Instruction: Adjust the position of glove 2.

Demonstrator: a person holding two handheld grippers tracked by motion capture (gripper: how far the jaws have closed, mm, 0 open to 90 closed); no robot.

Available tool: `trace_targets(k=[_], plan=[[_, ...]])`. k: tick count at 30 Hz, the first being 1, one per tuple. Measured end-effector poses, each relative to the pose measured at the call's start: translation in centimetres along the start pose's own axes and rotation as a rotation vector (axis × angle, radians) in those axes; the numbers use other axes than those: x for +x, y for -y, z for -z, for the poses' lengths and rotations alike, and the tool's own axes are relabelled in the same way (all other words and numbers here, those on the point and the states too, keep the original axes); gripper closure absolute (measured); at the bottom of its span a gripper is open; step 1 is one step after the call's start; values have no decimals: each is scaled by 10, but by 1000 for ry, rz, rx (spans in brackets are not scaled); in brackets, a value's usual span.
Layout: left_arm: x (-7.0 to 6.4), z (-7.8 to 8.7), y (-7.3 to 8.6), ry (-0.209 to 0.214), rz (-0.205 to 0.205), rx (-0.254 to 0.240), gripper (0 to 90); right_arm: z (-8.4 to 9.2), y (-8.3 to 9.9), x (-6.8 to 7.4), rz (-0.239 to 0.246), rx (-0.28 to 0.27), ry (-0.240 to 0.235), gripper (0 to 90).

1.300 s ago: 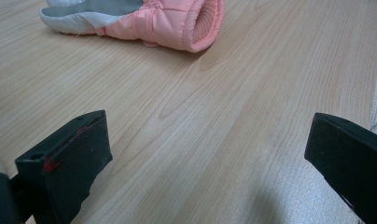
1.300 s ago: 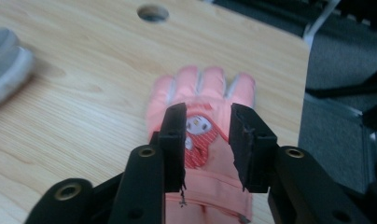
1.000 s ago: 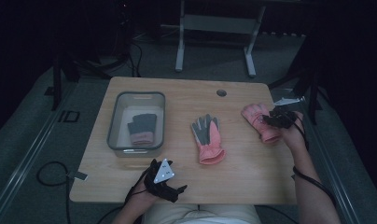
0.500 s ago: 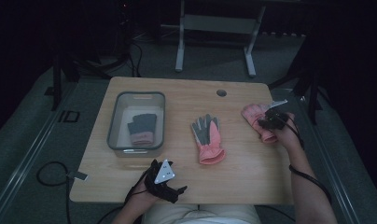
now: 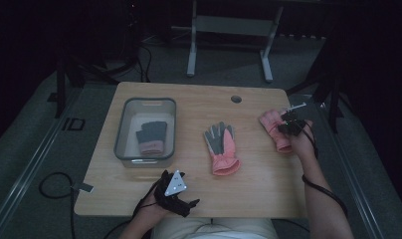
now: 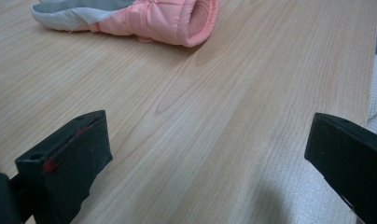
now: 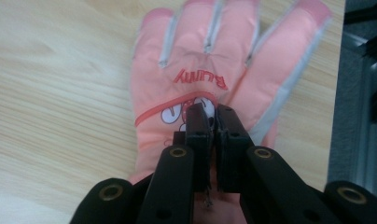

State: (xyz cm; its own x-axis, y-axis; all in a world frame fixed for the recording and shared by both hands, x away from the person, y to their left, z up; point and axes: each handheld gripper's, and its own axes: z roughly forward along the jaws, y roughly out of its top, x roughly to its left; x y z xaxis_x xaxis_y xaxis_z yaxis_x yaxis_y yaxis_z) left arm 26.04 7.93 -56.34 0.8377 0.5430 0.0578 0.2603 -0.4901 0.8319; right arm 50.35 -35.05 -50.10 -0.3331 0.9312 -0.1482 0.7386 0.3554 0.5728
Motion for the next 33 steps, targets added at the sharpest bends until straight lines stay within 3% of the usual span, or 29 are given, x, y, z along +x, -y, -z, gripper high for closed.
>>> trace_targets(k=[5, 9, 21, 27, 33], plan=[[1, -1, 0, 8, 4, 0, 0, 27, 2, 14, -83, -59, 8, 856], [0, -1, 0, 8, -1, 0, 0, 54, 7, 27, -158, -117, -26, 856], [-1, -1, -1, 12, -12, 1, 0, 111, 29, 73, -232, -211, 12, 857], [0, 0, -1, 16, -6, -8, 0, 116, 39, 83, -264, -217, 28, 857], [-1, -1, -2, 14, -13, -3, 0, 101, 50, 89, -287, -192, 56, 856]])
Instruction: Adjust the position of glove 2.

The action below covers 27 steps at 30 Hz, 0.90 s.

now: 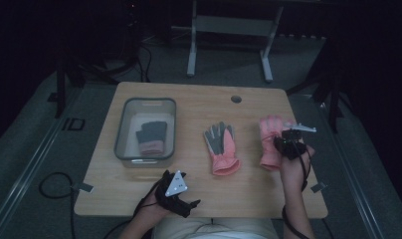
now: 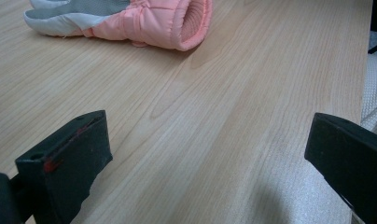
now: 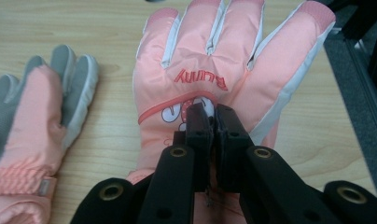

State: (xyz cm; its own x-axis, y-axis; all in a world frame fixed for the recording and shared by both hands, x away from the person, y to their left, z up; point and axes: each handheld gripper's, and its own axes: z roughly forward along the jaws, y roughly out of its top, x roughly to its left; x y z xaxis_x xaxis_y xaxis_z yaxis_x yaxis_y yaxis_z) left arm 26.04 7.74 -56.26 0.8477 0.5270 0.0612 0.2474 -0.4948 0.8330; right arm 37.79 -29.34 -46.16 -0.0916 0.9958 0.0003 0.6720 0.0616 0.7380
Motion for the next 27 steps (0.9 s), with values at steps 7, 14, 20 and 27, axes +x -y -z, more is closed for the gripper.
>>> trace_targets(k=[7, 14, 20, 27], plan=[[0, 0, 0, 1, -7, 8, 0, -24, 7, -3, -8, 43, 13, 856], [2, 0, 0, -5, 2, 11, 0, -55, 11, -3, -6, 107, 23, 853], [2, 0, 1, -4, 5, 12, 0, -68, 18, -2, -7, 114, 19, 846], [2, -1, 1, 6, 4, 23, 0, -60, 11, -8, 55, 103, -23, 737]])
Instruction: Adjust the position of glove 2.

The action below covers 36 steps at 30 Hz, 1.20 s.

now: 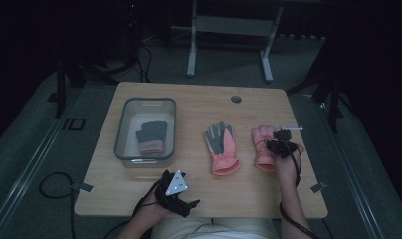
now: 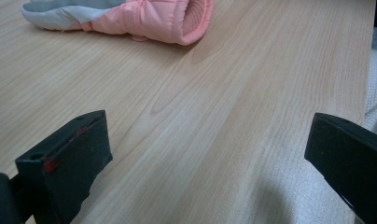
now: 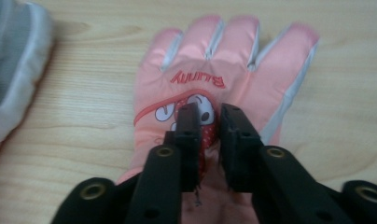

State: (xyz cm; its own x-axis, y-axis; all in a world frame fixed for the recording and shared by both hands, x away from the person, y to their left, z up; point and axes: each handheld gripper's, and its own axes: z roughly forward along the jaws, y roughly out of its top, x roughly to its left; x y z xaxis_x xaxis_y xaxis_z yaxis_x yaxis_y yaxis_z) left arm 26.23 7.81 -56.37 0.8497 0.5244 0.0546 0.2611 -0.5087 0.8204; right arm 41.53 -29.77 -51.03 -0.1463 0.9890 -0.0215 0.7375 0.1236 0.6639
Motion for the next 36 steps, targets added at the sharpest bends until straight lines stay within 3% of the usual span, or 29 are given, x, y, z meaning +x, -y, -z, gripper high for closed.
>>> trace_targets(k=[3, 6, 10, 13, 18, 20, 23, 25, 26, 33, 36], plan=[[1, 0, 0, -1, 2, 0, 0, 8, -6, -3, 132, -32, -29, 671], [1, 0, 0, 1, 3, -3, 0, 18, -14, -7, 232, -46, -68, 643], [0, 0, 0, 0, 0, 0, 0, 24, -20, -14, 268, -35, -101, 622], [0, 0, 0, 0, -1, 1, 0, 22, -19, -13, 300, -8, -95, 593], [0, 0, 0, -1, 1, 0, 0, 11, -7, -11, 271, 23, -102, 621], [0, 0, 0, -2, 1, 0, 0, 5, -2, -8, 282, 33, -97, 643], [0, 1, 0, -4, -1, 2, 0, -3, 4, -6, 275, 47, -64, 690], [0, 1, 0, -4, 3, -3, 0, -7, 8, -5, 246, 36, -46, 737], [0, 1, 0, -4, 4, -4, 0, -8, 10, -3, 256, 30, -35, 758], [0, 1, 0, -4, 7, -5, 0, -9, 10, -2, 226, 25, -34, 852], [1, 1, 0, -4, 10, -5, 0, 0, 4, -4, 204, 11, -47, 870]])
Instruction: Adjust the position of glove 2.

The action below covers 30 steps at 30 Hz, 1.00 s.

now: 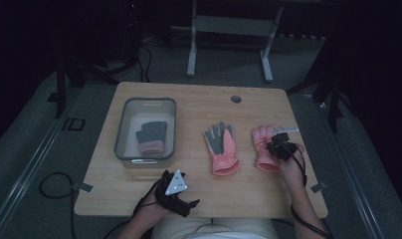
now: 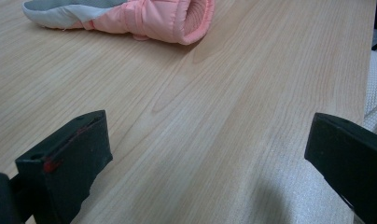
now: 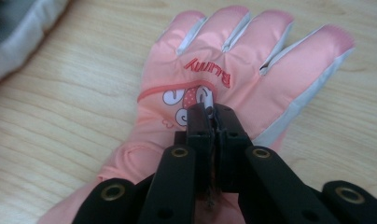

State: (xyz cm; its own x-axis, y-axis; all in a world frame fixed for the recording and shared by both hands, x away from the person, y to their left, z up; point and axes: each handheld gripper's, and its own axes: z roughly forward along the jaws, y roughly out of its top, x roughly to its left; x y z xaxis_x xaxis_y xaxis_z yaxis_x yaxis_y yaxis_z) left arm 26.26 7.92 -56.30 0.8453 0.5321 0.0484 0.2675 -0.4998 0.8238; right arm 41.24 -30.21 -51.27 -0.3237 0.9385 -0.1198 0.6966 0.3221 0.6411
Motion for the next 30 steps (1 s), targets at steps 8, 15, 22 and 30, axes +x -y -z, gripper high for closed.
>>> trace_targets(k=[8, 15, 22, 30], plan=[[0, 0, 0, 3, -4, -1, 0, 46, -33, 8, -3, -101, -1, 874], [0, 1, 0, 7, -4, -5, 0, 74, -56, 31, 19, -168, -43, 874], [-1, 0, 0, 6, -13, -3, 0, 99, -80, 74, 80, -229, -86, 873], [-1, 0, 0, 6, -11, -3, 0, 106, -85, 116, 113, -245, -132, 873]])
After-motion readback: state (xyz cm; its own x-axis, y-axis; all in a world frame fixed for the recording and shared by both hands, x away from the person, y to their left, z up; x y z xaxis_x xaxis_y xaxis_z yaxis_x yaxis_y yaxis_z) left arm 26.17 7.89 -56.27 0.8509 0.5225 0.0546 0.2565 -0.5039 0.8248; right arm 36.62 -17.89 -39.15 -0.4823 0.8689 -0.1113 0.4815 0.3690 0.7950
